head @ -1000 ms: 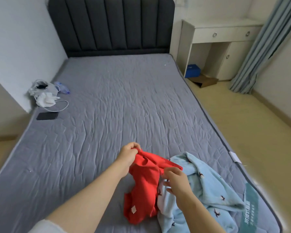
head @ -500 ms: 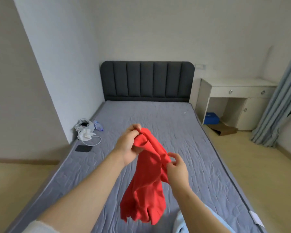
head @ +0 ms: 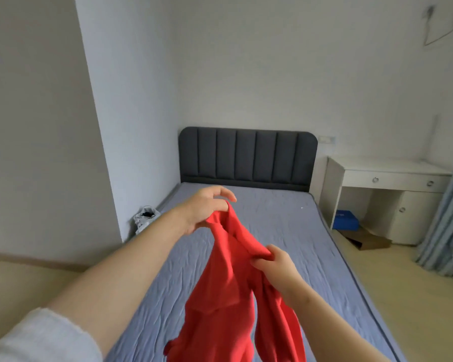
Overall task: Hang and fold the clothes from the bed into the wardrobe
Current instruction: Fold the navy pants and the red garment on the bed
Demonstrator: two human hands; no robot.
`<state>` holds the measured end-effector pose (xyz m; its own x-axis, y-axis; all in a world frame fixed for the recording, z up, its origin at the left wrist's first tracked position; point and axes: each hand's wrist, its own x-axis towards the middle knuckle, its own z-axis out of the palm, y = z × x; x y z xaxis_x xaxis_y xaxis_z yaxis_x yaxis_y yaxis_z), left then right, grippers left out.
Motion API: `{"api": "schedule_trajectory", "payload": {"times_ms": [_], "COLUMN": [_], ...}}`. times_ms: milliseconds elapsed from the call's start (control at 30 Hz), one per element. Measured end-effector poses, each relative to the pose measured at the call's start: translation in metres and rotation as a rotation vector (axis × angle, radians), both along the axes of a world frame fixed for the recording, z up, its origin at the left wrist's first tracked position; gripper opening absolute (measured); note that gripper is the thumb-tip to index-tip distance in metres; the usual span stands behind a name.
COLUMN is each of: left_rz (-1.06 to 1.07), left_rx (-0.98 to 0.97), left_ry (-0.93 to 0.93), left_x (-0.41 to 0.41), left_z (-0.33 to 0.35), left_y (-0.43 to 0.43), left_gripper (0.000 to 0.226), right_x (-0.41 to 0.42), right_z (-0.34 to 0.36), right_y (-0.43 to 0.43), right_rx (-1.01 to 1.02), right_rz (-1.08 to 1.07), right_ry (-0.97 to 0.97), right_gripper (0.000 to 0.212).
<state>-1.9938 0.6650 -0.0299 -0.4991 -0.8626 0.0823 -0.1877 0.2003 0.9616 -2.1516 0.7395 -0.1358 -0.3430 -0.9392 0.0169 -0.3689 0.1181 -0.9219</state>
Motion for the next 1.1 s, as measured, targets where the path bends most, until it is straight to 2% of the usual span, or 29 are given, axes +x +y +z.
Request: {"api": "schedule_trajectory", "payload": {"times_ms": [67,133,200,267,333,400,467,533,567,633,667,733,800,833,933,1033,1100], "left_rz": [0.034,0.076,0.250,0.431,0.467,0.334,0.075,-0.148,-0.230,-0.327,-0.319,-0.144,0.073,0.142,0.240,0.296,0.318], "left_rx": [-0.211,-0.368,-0.569,-0.661,-0.572,-0.416,-0.243,-0.136,-0.109,-0.080,-0.076,-0.016,0.189,0.332,0.669,0.755,0.727], "left_ry": [-0.301,-0.508,-0.775,-0.862,-0.711,-0.411,-0.199,-0.201,-0.218,-0.181,-0.130,-0.018,0.126,0.248,0.570,0.717,0.781], "left_x": [0.007,0.010,0.012,0.012,0.008,0.005,0.004,0.002,-0.002,-0.013,-0.020,-0.032,-0.040,-0.042,-0.041,-0.034,-0.032], "left_z": [0.003,0.005,0.005,0.001,-0.008,-0.017,-0.031,-0.047,-0.053,-0.064,-0.067,-0.063,-0.052,-0.045,-0.018,0.008,0.019], "left_y": [-0.006,-0.012,-0.016,-0.016,-0.015,-0.013,-0.005,0.007,0.013,0.018,0.019,0.016,0.009,0.006,-0.010,-0.027,-0.032], "left_gripper": [0.030,0.030,0.024,0.021,0.019,0.026,0.065,0.096,0.099,0.093,0.080,0.041,0.017,0.014,0.031,0.029,0.025], "right_x": [0.001,0.002,0.003,0.006,0.009,0.010,0.007,0.002,0.001,0.001,0.001,0.000,-0.004,-0.007,-0.016,-0.017,-0.014], "right_z": [0.003,0.002,0.002,0.007,0.016,0.028,0.039,0.053,0.061,0.077,0.084,0.091,0.090,0.085,0.060,0.039,0.038], "right_y": [0.003,0.005,0.006,0.005,0.002,-0.001,-0.003,-0.004,-0.006,-0.008,-0.009,-0.010,-0.011,-0.012,-0.006,0.003,0.005], "right_rx": [0.027,0.052,0.052,0.012,-0.054,-0.113,-0.165,-0.211,-0.237,-0.296,-0.320,-0.341,-0.319,-0.280,-0.107,0.049,0.061], "right_rz": [0.046,0.076,0.086,0.084,0.032,-0.049,-0.116,-0.143,-0.137,-0.104,-0.092,-0.041,0.034,0.051,0.071,0.258,0.316], "right_ry": [-0.048,-0.067,-0.086,-0.139,-0.235,-0.356,-0.445,-0.519,-0.562,-0.670,-0.734,-0.872,-0.965,-0.947,-0.701,-0.539,-0.525], "right_gripper": [0.025,0.024,0.019,0.014,0.014,0.018,0.021,0.021,0.020,0.017,0.016,0.014,0.015,0.017,0.017,0.037,0.033]}}
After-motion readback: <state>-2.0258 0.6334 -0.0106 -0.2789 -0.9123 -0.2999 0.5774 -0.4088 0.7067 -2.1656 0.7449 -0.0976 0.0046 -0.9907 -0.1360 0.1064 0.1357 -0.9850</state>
